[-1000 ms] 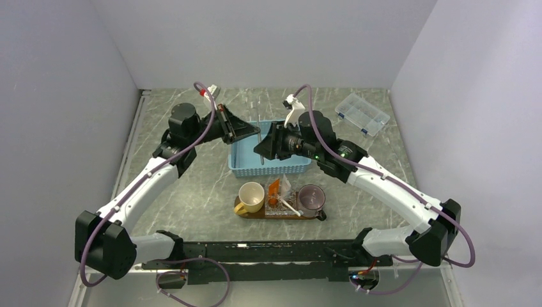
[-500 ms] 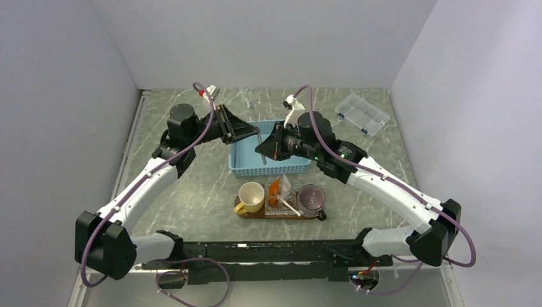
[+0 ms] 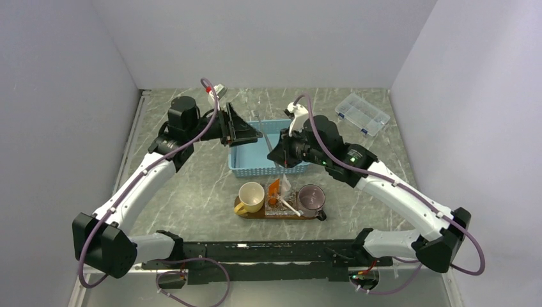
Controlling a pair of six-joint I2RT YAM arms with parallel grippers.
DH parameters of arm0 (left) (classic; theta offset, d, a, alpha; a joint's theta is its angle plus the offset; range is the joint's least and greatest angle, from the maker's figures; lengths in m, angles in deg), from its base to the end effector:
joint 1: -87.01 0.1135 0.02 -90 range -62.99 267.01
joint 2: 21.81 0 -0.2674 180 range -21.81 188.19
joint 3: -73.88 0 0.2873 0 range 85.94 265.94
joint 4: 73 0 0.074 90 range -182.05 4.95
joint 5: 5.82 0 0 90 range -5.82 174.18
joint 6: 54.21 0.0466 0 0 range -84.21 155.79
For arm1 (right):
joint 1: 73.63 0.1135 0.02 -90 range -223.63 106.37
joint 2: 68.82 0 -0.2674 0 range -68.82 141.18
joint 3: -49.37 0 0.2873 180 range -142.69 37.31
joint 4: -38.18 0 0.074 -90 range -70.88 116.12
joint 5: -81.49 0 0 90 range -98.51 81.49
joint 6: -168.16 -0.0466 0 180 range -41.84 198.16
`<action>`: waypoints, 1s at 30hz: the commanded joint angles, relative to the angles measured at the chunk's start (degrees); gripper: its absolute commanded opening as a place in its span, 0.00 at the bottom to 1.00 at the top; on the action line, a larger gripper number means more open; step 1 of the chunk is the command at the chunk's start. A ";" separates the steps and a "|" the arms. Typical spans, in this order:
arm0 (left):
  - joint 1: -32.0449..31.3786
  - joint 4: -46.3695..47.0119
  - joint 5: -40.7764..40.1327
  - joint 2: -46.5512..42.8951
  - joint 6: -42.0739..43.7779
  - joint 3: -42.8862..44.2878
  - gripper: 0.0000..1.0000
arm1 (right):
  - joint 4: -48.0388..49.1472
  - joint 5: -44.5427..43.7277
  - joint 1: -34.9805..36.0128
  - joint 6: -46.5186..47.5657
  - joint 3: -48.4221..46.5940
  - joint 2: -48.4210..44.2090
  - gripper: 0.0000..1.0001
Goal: Prepare toiletry sets of a toothbrush and toothpaste on the tray
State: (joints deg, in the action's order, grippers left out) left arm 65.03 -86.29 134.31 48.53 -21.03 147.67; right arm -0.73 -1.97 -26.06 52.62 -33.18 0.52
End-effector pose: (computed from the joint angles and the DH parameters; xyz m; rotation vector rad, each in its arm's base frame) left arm 0.2826 -0.1526 0.3648 0.1440 2.0282 -1.6943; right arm 0.2078 0.2352 0.3772 -0.4844 2.0862 0.8994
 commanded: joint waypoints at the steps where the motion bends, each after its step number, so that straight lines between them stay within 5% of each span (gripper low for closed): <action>1: 0.38 -7.63 3.48 0.43 8.48 4.08 0.73 | -4.55 1.60 0.18 8.74 0.65 -4.93 0.00; 14: 2.58 -12.29 8.20 -3.74 14.53 -0.56 0.82 | -6.83 3.71 2.42 16.16 10.17 -14.31 0.00; 30: 2.64 -22.85 13.72 -9.96 22.12 -1.90 0.83 | -8.43 -17.58 19.68 17.19 7.23 -11.17 0.00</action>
State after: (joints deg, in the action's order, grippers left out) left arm 67.48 -105.87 144.56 40.56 -3.22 144.46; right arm -9.67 -12.41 -8.24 68.99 -22.58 -10.97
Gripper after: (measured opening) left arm 0.837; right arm 0.081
